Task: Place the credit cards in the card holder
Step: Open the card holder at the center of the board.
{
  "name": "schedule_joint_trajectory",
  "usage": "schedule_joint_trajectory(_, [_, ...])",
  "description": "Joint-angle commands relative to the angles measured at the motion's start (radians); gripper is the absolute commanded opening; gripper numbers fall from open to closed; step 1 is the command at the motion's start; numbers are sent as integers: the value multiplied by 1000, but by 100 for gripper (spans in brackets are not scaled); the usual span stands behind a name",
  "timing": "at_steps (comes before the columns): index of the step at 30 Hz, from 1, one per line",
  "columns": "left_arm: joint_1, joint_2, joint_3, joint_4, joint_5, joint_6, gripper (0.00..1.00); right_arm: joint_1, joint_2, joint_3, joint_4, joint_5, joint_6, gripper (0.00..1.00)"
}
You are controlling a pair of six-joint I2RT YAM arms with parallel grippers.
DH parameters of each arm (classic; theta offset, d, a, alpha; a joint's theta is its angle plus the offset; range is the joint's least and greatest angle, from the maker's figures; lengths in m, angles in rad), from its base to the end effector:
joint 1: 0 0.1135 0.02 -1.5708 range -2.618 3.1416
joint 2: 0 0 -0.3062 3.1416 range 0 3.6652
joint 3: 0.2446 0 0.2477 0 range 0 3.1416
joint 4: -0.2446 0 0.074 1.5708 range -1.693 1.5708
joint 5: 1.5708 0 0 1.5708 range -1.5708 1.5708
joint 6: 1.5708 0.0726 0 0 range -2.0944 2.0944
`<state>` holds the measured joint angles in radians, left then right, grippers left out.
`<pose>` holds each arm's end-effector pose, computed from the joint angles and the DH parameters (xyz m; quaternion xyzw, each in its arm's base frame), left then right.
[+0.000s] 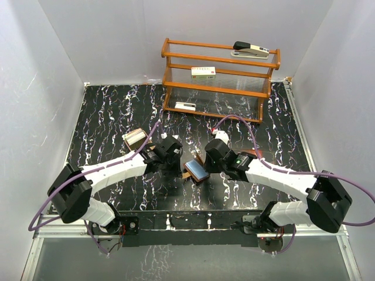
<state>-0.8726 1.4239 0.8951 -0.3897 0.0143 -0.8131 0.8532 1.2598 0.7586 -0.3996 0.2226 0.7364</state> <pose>0.1933 -0.2319 0.2305 0.0305 0.9468 -0.2437 0.2081 0.1803 0.1822 0.2286 -0.0183 0.9391 0.1597 0.3037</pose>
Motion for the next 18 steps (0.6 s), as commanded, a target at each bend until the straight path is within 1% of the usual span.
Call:
schedule_joint_trajectory(1, [4,-75,-19,-59,-56,28,0,-29,31,43,-54,62,18,7])
schedule_joint_trajectory(6, [4,-89,-31,-86,-109,51,0,-45,44,22,-94,54,46,7])
schedule_joint_trajectory(12, [6,-74,-24,-117,-161,74,0,-56,55,-33,-91,15,80,7])
schedule_joint_trajectory(18, [7,-60,-15,-117,-167,91,0,-56,45,-75,-66,-16,92,8])
